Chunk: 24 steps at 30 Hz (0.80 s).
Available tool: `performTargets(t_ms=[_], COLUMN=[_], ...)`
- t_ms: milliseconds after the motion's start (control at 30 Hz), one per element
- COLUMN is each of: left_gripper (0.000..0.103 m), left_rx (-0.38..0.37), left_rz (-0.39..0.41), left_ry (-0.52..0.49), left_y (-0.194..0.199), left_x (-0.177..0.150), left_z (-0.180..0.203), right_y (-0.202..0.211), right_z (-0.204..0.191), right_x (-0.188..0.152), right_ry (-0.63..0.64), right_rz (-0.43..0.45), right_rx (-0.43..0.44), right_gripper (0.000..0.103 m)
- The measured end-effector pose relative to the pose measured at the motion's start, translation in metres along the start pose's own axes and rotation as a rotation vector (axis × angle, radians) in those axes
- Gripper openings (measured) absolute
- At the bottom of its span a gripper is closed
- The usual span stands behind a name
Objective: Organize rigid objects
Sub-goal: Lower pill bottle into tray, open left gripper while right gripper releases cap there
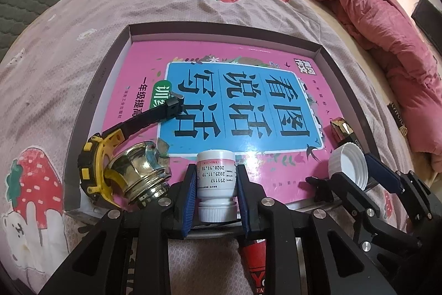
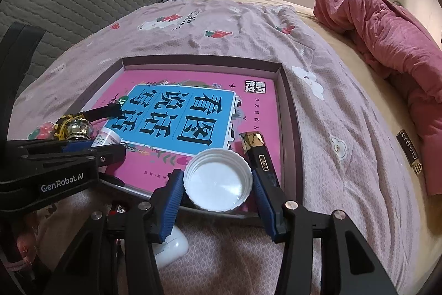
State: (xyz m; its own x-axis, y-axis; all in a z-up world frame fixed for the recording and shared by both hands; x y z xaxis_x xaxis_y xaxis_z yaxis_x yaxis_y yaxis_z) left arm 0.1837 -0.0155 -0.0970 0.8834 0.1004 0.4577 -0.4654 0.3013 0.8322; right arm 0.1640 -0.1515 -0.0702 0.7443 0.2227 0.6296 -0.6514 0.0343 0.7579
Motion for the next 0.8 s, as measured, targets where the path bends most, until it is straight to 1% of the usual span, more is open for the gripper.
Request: performTargets(t_ms=[300,467,600,700,800], left_gripper=[0.031,0.04,0.042,0.043,0.049], left_rx=[0.006,0.001,0.002,0.004,-0.003], left_rz=[0.005,0.01,0.016,0.019,0.031], left_ry=[-0.007,-0.008,-0.007,-0.006,-0.003], left_y=[0.005,0.01,0.014,0.016,0.023], left_x=[0.0,0.001,0.001,0.002,0.003], left_z=[0.002,0.003,0.003,0.003,0.004], right_y=[0.013,0.021,0.025,0.028,0.032], right_z=[0.007,0.013,0.016,0.018,0.018], right_x=[0.001,0.003,0.002,0.002,0.003], right_ry=[-0.028,-0.052,-0.064,-0.073,-0.072], right_rz=[0.034,0.054,0.06,0.062,0.071], right_rx=[-0.001,0.001,-0.002,-0.005,0.0], right_gripper=[0.05,0.05,0.051,0.054,0.054])
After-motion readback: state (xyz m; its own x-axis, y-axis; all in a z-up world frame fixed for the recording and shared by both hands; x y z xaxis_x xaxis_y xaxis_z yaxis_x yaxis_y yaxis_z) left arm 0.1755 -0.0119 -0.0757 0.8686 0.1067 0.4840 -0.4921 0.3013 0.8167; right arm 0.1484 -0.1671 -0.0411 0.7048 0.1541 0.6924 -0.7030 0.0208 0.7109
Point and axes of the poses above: each gripper's, at about its wrist camera, not at the fingertips, and y roughly against the way its jaws point, z to its right, x to its top, the point moved 7 cm from there along -y, roughly the way its jaws point, and after that the axes turned 9 degrees about -x, right-handed, at the moved point
